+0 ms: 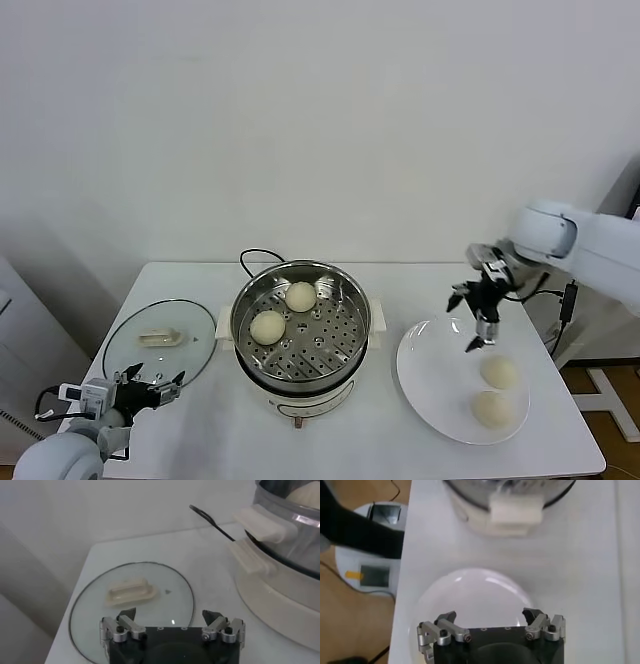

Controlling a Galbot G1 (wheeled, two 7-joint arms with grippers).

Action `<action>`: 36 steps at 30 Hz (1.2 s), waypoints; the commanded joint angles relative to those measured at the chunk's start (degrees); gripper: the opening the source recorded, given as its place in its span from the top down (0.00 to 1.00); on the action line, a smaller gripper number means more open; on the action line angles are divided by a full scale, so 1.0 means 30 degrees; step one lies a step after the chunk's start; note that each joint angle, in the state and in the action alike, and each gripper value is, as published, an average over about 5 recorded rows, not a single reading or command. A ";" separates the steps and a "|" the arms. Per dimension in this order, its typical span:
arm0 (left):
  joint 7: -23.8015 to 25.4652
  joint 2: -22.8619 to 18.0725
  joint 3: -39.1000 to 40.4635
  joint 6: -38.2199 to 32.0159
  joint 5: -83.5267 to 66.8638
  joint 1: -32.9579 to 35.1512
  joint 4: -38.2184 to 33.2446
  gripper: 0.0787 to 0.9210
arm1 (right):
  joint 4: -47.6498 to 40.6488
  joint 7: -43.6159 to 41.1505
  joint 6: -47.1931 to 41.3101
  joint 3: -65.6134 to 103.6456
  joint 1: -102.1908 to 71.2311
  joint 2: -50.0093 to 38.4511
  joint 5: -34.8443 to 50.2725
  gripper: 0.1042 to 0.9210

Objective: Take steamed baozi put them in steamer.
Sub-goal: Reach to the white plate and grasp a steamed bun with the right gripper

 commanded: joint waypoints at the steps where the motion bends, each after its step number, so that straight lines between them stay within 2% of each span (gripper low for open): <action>1: 0.0000 0.0030 0.0001 0.0017 -0.0005 -0.0016 0.0030 0.12 | 0.0172 -0.0616 0.1106 0.2696 -0.4066 -0.1912 -0.3289 0.12; 14: -0.0014 0.0019 0.0060 0.0075 0.0026 -0.0123 0.0159 0.12 | -0.0228 -0.0900 0.1812 0.6940 -0.9389 -0.2119 -0.4926 0.12; 36: -0.0005 -0.0032 0.0168 0.0062 0.0060 -0.0174 0.0296 0.12 | -0.1516 -0.0685 0.2521 0.9102 -1.2038 -0.1470 -0.7368 0.12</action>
